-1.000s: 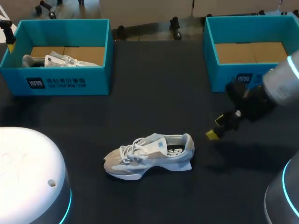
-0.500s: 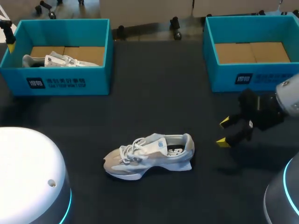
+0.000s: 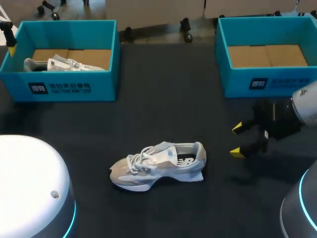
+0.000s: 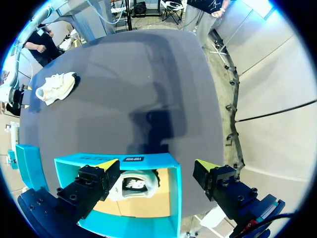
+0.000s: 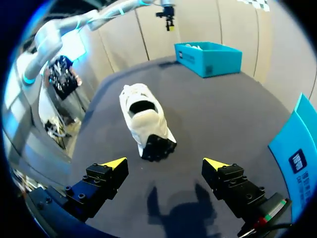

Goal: Take the shoe out of the shoebox, open the shoe tongue, remove and reinsert the insole, then place the shoe into the shoebox

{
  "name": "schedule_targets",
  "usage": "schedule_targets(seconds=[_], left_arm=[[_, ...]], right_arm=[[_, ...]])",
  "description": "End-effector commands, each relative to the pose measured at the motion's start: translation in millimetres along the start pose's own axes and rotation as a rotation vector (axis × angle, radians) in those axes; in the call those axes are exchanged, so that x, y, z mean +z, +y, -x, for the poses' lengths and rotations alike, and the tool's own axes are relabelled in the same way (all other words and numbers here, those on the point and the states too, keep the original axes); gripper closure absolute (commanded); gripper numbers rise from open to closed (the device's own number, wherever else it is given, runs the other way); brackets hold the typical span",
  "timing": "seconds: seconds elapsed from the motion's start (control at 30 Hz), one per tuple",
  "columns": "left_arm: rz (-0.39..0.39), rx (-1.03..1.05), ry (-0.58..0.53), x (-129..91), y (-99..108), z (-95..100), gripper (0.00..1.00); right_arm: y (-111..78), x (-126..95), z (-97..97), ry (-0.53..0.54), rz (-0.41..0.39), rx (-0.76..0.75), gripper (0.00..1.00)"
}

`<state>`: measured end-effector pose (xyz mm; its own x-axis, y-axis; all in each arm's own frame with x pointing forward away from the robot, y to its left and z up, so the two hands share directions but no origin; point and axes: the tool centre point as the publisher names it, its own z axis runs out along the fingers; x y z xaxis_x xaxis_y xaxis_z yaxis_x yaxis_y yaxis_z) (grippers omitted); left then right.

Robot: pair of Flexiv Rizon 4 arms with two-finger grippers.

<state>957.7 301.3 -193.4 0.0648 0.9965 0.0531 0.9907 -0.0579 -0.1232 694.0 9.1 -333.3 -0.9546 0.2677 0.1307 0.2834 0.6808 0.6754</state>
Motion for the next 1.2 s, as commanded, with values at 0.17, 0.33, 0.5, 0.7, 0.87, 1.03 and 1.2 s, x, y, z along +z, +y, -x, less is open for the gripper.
schedule_targets(seconds=[0.17,0.33,0.5,0.7,0.87,1.03,1.2], left_arm=[[0.0,0.0,0.001,-1,0,-0.2,0.0],[0.0,0.0,0.001,-1,0,-0.2,0.0],[0.0,0.0,0.001,-1,0,-0.2,0.0],[0.0,0.0,0.001,-1,0,-0.2,0.0],[0.0,0.0,0.001,-1,0,-0.2,0.0],[0.0,0.0,0.001,-1,0,-0.2,0.0],[0.0,0.0,0.001,-1,0,-0.2,0.0]], right_arm=[[-22.0,15,-8.9,-0.049,0.096,-0.113,0.0],[-23.9,16,-10.5,-0.057,0.108,-0.167,0.0],[-23.9,16,-10.5,-0.057,0.108,-0.167,0.0],[-23.9,16,-10.5,-0.057,0.108,-0.167,0.0],[-42.2,27,-1.1,-0.061,0.21,-0.17,0.0],[-49.3,34,2.6,-0.041,0.264,-0.191,0.0],[-52.1,43,5.9,-0.015,0.302,-0.169,0.0]])
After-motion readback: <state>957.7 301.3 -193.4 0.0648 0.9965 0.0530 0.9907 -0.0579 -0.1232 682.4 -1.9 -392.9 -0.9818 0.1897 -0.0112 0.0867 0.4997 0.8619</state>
